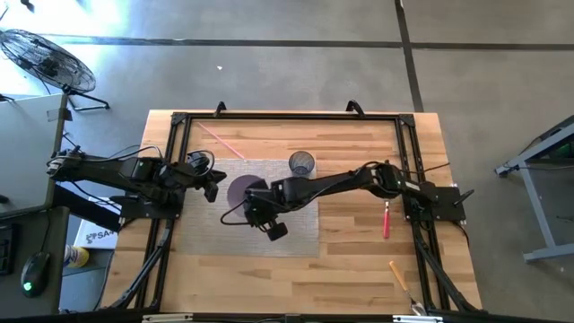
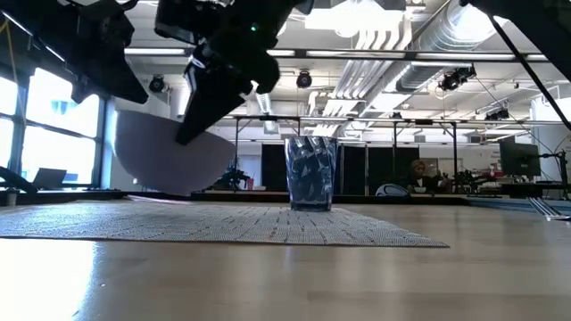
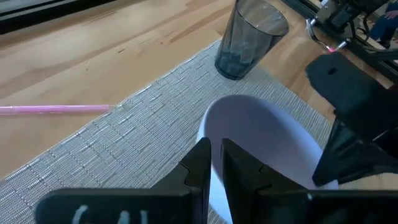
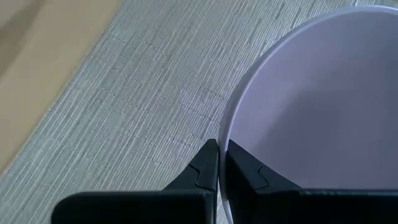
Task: Pick & Place Utensil
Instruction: Put the purple bowl on the gray mat to the bottom left of the blue cup, then put the pink fork into the purple bowl
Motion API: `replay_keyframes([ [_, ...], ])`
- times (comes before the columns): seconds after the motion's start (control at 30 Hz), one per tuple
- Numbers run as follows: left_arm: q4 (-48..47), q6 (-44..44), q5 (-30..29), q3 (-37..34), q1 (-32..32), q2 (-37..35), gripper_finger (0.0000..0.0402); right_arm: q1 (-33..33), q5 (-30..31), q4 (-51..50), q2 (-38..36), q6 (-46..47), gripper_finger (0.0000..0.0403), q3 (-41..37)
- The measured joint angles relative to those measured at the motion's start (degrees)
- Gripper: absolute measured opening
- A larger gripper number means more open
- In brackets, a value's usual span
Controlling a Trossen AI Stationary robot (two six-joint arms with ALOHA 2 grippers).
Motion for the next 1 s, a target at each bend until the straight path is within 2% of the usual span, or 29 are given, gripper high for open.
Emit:
replay_keyframes([
  [0.3, -0.26, 0.0, 5.69, 0.0, -0.02, 0.0, 0.0034, -0.3, 1.41, -0.99, 0.94, -0.7, 0.0011, -0.28],
  [0.5, -0.37, 0.0, 5.75, 0.0, -0.02, 0.0, 0.0034, -0.3, 1.06, -1.07, 0.91, -0.92, 0.003, -0.31],
  [0.8, -0.37, 0.0, 5.74, 0.0, -0.01, 0.0, 0.0034, 0.11, 3.96, 2.02, 0.9, -0.92, 0.0077, -0.31],
  [1.0, -0.39, 0.0, 5.73, 0.0, -0.01, 0.0, 0.0034, 1.82, 4.99, 2.54, 0.51, -0.94, 0.0132, 0.47],
])
